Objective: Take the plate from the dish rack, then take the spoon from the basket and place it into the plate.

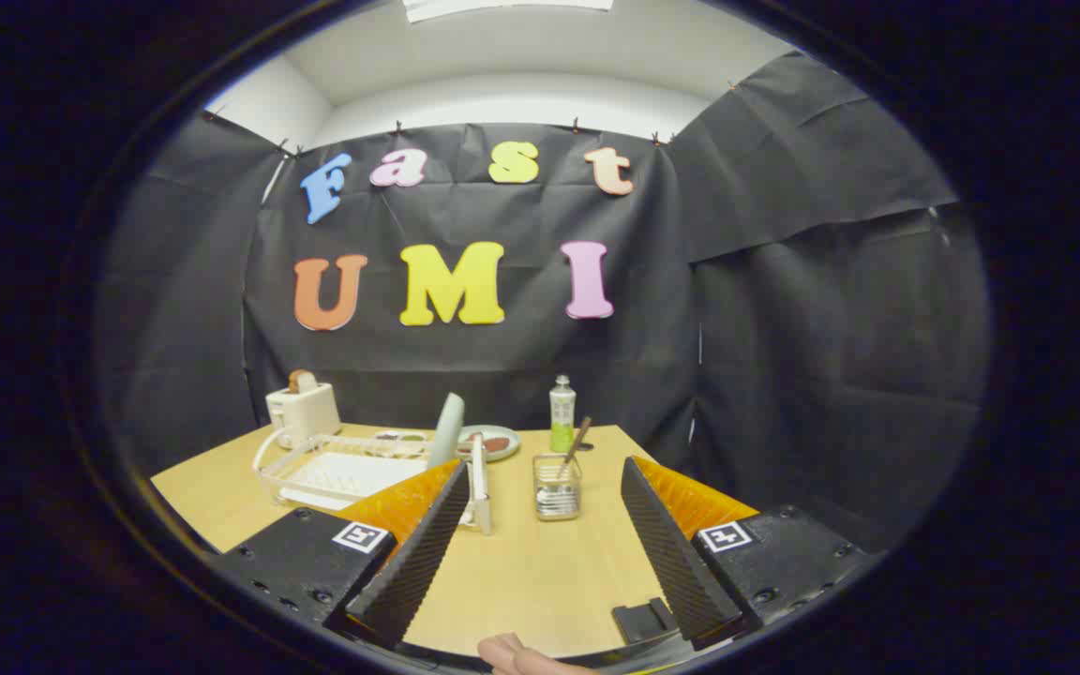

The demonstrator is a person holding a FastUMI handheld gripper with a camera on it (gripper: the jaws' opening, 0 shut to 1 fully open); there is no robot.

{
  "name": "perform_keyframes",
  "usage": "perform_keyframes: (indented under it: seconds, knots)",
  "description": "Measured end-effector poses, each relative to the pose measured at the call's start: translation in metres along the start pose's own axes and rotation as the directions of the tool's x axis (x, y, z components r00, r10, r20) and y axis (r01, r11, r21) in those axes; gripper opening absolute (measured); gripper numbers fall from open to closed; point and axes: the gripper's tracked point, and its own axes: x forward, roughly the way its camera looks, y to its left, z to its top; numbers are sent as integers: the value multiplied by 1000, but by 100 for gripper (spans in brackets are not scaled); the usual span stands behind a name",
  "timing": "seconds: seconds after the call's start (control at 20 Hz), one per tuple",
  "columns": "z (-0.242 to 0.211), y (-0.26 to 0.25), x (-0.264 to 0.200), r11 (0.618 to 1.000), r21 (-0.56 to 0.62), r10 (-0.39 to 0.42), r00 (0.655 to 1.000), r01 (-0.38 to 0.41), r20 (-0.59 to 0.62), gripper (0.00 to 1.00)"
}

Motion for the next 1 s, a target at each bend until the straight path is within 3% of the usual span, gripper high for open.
perform_keyframes:
  seconds: [0.3, 1.0]
  knots:
    - [36, 49, -23, 998, 13, 65, 998, -65, -9, 100]
    - [42, 59, -45, 998, -17, 62, 998, -61, 17, 100]
